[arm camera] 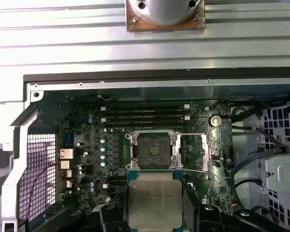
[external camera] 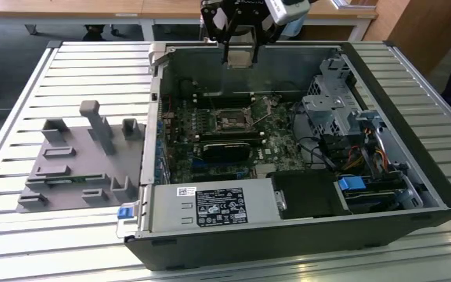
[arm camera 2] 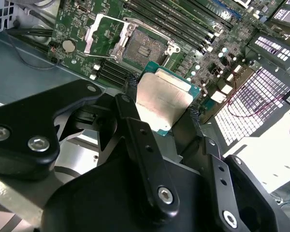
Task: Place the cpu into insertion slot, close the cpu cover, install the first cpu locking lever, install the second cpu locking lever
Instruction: 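Place the cpu into insertion slot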
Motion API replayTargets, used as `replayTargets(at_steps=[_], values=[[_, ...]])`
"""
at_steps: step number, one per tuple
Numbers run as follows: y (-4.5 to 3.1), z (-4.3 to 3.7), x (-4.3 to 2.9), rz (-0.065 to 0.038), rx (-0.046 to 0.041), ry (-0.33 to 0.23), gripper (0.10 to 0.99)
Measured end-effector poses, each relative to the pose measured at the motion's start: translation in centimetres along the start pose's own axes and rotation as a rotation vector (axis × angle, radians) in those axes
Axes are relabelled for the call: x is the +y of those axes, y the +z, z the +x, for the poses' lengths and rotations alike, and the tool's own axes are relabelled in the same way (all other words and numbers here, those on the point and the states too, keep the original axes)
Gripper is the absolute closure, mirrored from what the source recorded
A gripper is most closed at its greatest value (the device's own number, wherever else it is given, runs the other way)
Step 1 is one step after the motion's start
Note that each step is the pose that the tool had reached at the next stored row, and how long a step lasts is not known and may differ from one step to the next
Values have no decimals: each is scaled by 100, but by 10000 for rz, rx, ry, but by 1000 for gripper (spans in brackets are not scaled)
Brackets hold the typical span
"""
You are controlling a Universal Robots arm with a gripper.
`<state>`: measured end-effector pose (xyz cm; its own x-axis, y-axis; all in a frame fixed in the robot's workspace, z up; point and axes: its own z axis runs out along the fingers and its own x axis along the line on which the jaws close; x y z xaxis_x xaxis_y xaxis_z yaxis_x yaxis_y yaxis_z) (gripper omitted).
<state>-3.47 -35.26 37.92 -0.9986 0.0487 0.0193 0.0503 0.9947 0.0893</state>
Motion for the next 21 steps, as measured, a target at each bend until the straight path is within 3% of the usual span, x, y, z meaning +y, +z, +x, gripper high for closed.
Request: replayTargets(at_steps=[21], values=[[4,0,0,-8,-38,431,545]])
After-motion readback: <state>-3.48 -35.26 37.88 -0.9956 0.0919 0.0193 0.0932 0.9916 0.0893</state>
